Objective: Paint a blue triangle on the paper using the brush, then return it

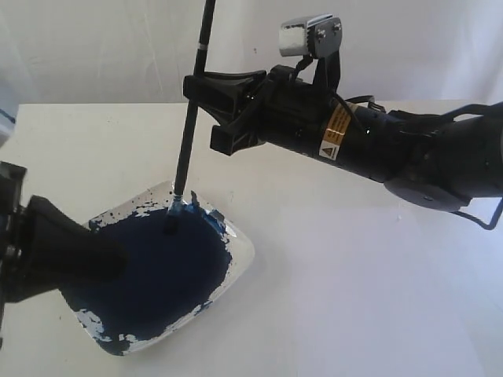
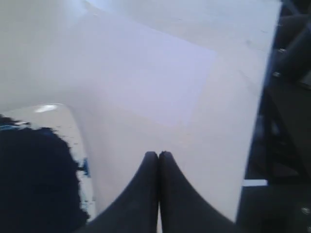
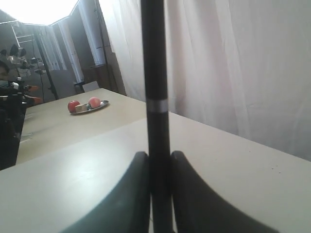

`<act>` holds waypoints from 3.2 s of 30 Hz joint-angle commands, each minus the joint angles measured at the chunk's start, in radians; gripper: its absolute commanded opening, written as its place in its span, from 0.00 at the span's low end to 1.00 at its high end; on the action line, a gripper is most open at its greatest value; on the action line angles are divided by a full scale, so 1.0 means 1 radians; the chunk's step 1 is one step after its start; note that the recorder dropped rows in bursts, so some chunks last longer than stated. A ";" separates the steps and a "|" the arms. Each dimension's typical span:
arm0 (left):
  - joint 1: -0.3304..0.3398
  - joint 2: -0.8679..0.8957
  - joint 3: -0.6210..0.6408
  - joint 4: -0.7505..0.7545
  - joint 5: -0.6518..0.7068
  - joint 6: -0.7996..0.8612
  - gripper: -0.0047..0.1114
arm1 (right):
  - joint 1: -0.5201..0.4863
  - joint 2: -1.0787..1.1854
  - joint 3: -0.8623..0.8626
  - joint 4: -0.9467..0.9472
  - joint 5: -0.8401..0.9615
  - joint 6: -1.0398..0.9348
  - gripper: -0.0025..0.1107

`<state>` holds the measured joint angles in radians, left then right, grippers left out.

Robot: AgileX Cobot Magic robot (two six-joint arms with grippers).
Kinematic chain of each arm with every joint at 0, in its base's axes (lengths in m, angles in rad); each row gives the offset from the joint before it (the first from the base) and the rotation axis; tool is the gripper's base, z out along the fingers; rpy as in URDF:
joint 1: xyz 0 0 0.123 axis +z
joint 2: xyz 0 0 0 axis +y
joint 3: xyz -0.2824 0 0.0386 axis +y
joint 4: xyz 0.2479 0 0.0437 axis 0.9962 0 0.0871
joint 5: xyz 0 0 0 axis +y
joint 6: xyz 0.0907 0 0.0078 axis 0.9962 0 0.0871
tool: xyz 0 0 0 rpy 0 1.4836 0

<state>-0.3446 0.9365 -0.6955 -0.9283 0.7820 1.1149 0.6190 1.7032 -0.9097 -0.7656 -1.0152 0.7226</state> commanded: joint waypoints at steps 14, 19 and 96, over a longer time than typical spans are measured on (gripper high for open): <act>-0.006 0.245 0.028 -0.342 0.022 0.298 0.04 | -0.071 -0.131 0.006 -0.062 0.107 -0.015 0.02; -0.009 0.349 0.004 -0.499 0.061 0.396 0.04 | -0.132 -0.299 0.039 -0.239 0.276 0.074 0.02; -0.485 1.078 -0.399 -0.331 -0.194 0.667 0.04 | -0.580 -0.490 0.411 -0.483 -0.048 0.250 0.02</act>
<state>-0.8242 2.0171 -1.0907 -1.2623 0.5733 1.7872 0.0412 1.2130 -0.5027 -1.2496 -1.0506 0.9806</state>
